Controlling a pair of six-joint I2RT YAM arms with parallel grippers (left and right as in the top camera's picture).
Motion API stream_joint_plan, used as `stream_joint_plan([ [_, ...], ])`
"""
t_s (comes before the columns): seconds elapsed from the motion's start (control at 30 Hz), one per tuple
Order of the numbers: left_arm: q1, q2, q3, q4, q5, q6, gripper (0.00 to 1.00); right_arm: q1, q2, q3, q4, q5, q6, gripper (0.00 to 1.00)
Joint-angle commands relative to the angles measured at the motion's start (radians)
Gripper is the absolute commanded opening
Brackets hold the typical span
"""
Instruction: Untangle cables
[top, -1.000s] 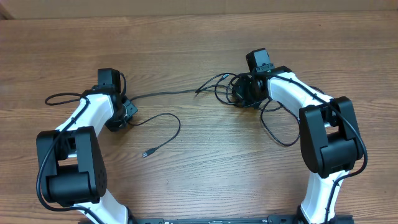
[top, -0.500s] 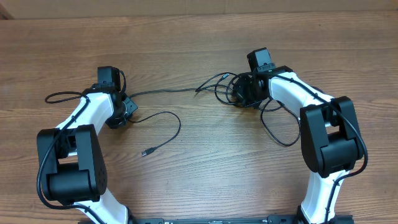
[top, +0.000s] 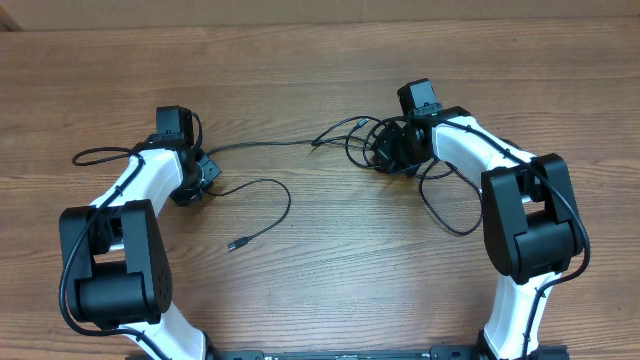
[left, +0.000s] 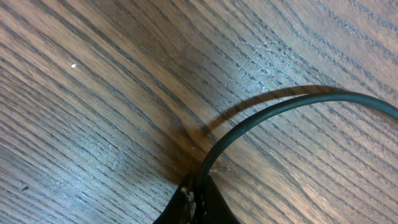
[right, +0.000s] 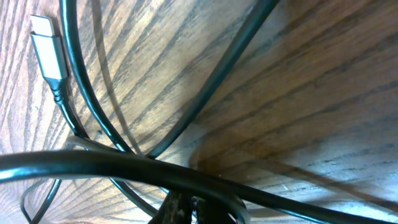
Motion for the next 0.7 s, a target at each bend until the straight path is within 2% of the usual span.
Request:
stream_joint_plan([
  [0.0, 0.003, 0.090, -0.047, -0.002, 0.020, -0.014, 0.04, -0.001, 0.039, -0.025, -0.020, 0.023, -0.003, 0.04],
  [0.67, 0.003, 0.090, -0.047, 0.001, 0.019, -0.014, 0.04, 0.000, 0.039, -0.025, -0.025, 0.023, -0.003, 0.07],
])
